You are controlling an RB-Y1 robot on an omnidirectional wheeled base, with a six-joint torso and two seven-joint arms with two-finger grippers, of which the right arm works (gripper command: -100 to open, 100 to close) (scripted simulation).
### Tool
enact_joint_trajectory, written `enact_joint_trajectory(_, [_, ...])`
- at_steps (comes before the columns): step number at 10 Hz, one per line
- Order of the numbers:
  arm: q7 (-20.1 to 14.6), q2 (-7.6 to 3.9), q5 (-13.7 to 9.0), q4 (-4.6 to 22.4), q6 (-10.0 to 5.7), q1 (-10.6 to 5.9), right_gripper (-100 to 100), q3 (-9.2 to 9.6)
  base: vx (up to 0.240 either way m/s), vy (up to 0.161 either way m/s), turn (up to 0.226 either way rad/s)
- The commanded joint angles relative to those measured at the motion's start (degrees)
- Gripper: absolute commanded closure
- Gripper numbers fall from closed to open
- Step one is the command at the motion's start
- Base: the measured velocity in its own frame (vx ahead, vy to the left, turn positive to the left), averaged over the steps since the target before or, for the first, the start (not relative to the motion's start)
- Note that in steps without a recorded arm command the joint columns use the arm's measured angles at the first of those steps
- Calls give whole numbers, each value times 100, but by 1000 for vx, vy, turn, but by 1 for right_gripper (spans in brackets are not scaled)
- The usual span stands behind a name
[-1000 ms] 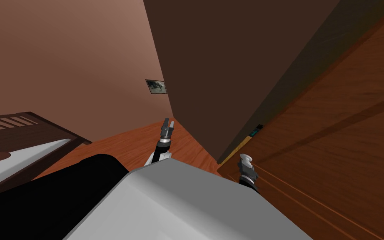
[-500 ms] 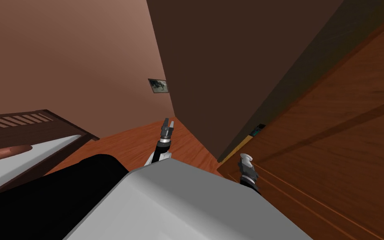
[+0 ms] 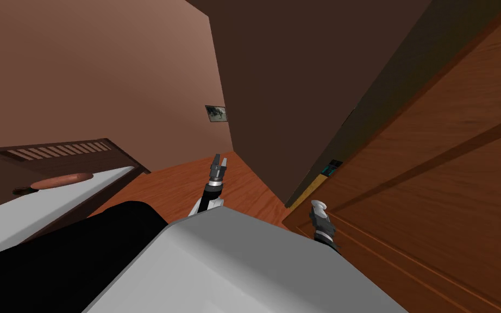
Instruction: Pull the door open
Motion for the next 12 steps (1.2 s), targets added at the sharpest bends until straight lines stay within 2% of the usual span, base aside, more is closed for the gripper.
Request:
enact_joint_trajectory(1, [-156, -97, 46, -73, -11, 60, 100, 133, -256, -14, 132])
enact_joint_trajectory(2, [-244, -153, 73, -96, -18, 88, 100, 209, -232, -10, 137])
enact_joint_trajectory(3, [-163, -118, 50, -107, 15, 93, 100, 153, -100, -2, 34])
enact_joint_trajectory(4, [-295, -199, 117, -141, -34, 169, 100, 299, -176, -21, 115])
enact_joint_trajectory(10, [-713, -516, 332, -281, -267, 389, 100, 743, -262, -18, 106])
enact_joint_trajectory(11, [-650, -473, 313, -257, -234, 359, 100, 696, -131, -5, 25])
enact_joint_trajectory(12, [-767, -552, 368, -260, -324, 440, 100, 818, -149, -22, 119])
